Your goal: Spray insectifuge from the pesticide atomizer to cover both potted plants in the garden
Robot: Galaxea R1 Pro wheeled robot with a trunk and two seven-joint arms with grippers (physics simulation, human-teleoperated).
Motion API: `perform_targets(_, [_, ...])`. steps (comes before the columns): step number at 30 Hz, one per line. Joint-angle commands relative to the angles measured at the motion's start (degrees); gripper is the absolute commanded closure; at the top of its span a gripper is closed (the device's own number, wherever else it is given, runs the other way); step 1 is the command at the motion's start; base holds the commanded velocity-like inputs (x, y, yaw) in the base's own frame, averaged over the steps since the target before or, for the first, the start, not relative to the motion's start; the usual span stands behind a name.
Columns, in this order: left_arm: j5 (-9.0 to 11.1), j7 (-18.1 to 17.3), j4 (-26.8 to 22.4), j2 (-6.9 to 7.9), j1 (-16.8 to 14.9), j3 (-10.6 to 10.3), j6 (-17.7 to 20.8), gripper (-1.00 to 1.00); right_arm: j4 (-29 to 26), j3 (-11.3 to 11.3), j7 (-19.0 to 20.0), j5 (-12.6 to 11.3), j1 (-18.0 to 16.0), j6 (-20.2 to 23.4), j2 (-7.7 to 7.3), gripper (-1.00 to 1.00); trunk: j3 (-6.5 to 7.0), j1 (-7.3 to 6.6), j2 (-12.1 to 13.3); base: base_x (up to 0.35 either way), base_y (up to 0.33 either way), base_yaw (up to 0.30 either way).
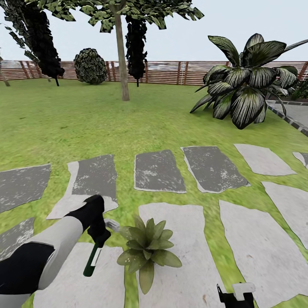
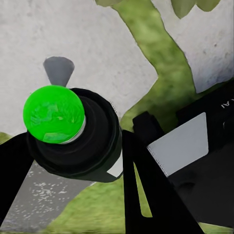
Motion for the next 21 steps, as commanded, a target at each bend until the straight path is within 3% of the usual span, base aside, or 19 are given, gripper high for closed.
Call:
perform_targets(1, [-0.4, -0.5, 0.0, 0.06, 0.5, 0.0, 0.5, 1.00, 0.0, 0.5, -0.1, -0.5, 0.0, -0.1, 0.00, -1.00, -0.05, -0.01, 0.0, 0.000, 0.000, 0.000])
perform_targets(6, [-0.5, -0.2, -0.1, -0.07, 2.2, -0.1, 0.4, 1.00, 0.0, 0.5, -0.1, -0.5, 0.0, -0.1, 0.00, -1.00, -0.05, -0.01, 0.0, 0.000, 0.000, 0.000])
perform_targets(14, [-0.5, -0.1, -0.7, 0.16, 1.9, 0.2, 0.6, 1.00, 0.0, 0.5, -0.1, -0.5, 0.0, -0.1, 0.00, -1.00, -0.05, -0.01, 0.0, 0.000, 0.000, 0.000])
perform_targets(21, [-0.5, -0.1, -0.7, 1.34, 1.7, 0.3, 0.8, 1.00, 0.1, 0.6, -0.1, -0.5, 0.0, -0.1, 0.00, -1.00, -0.05, -0.01, 0.0, 0.000, 0.000, 0.000])
